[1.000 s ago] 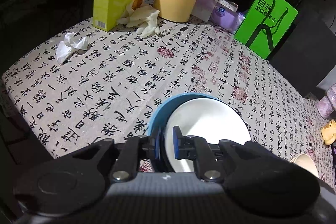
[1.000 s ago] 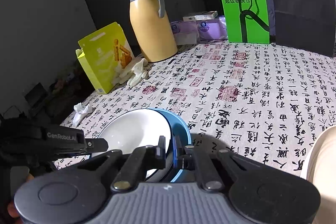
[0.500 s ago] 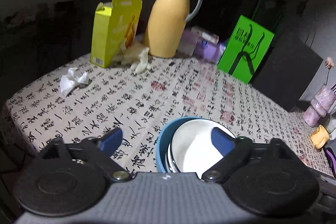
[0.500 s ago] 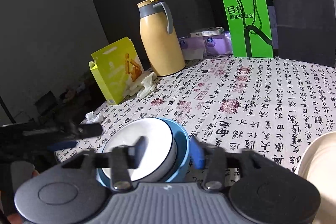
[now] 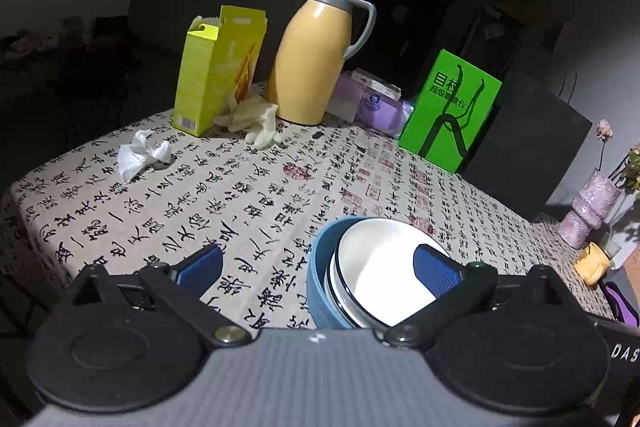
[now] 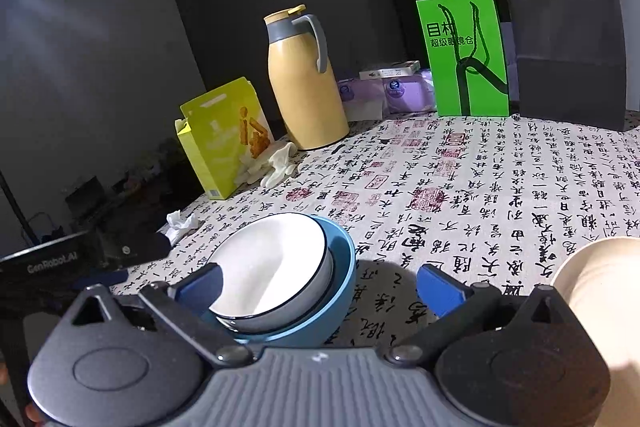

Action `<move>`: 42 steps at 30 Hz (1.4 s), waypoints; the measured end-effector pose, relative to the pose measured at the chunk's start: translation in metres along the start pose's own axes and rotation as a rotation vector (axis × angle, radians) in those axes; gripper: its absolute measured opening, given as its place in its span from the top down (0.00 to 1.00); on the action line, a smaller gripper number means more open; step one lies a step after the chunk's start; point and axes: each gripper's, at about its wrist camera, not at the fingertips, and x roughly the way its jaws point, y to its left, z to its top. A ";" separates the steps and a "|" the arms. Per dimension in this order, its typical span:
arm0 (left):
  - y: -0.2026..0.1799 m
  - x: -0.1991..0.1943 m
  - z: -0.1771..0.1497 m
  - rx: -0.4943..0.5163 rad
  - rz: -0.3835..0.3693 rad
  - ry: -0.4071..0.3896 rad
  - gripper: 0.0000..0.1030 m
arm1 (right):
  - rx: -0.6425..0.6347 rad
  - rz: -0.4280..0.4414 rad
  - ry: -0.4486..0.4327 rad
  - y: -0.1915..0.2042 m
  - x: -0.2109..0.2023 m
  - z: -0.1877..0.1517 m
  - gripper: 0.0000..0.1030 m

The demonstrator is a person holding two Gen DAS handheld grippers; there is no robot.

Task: Organize plates and bowls
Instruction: 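Close both grippers on the blue bowl rim holding the nested bowls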

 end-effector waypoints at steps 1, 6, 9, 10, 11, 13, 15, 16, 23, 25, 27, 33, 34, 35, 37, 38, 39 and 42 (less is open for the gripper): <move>0.000 0.001 -0.001 0.007 -0.003 0.000 0.00 | 0.003 -0.006 -0.002 0.000 -0.001 0.000 0.00; 0.005 0.005 -0.003 0.007 -0.024 -0.002 0.00 | 0.013 -0.009 -0.007 0.002 -0.005 0.000 0.00; 0.006 0.009 -0.002 0.012 -0.039 -0.004 0.00 | 0.013 -0.032 0.009 0.003 -0.001 0.001 0.00; 0.007 0.011 -0.002 0.014 -0.041 -0.001 0.00 | 0.010 -0.044 0.016 0.004 0.001 0.002 0.00; 0.007 0.013 -0.002 0.016 -0.041 0.004 0.00 | 0.006 -0.051 0.020 0.004 0.004 0.002 0.00; 0.009 0.019 -0.002 0.015 -0.043 0.018 0.00 | 0.010 -0.049 0.030 0.002 0.009 0.002 0.00; 0.012 0.024 -0.001 0.011 -0.046 0.026 0.00 | 0.022 -0.033 0.037 0.001 0.015 0.002 0.00; 0.013 0.027 0.000 0.010 -0.048 0.028 0.00 | 0.027 -0.027 0.041 0.000 0.018 0.003 0.00; 0.017 0.049 0.003 0.007 -0.055 0.064 0.00 | 0.043 -0.037 0.077 -0.004 0.039 0.006 0.00; 0.017 0.055 0.003 0.007 -0.048 0.077 0.00 | 0.058 -0.040 0.094 -0.008 0.046 0.007 0.00; 0.017 0.062 0.004 0.004 -0.050 0.101 0.00 | 0.090 -0.032 0.116 -0.014 0.053 0.008 0.00; 0.019 0.082 0.005 -0.017 -0.081 0.174 0.00 | 0.130 -0.015 0.179 -0.020 0.074 0.008 0.00; 0.019 0.085 0.005 -0.019 -0.085 0.180 0.00 | 0.130 -0.013 0.184 -0.019 0.076 0.008 0.00; 0.019 0.087 0.005 -0.020 -0.087 0.184 0.00 | 0.128 -0.013 0.189 -0.019 0.078 0.008 0.00; 0.019 0.091 0.005 -0.022 -0.087 0.194 0.00 | 0.127 -0.016 0.203 -0.019 0.084 0.008 0.00; 0.019 0.094 0.005 -0.022 -0.088 0.198 0.00 | 0.128 -0.015 0.213 -0.019 0.086 0.007 0.00; 0.020 0.096 0.005 -0.025 -0.089 0.205 0.00 | 0.132 -0.013 0.221 -0.019 0.089 0.007 0.00; 0.020 0.102 0.003 -0.032 -0.095 0.227 0.00 | 0.143 -0.014 0.248 -0.021 0.096 0.005 0.05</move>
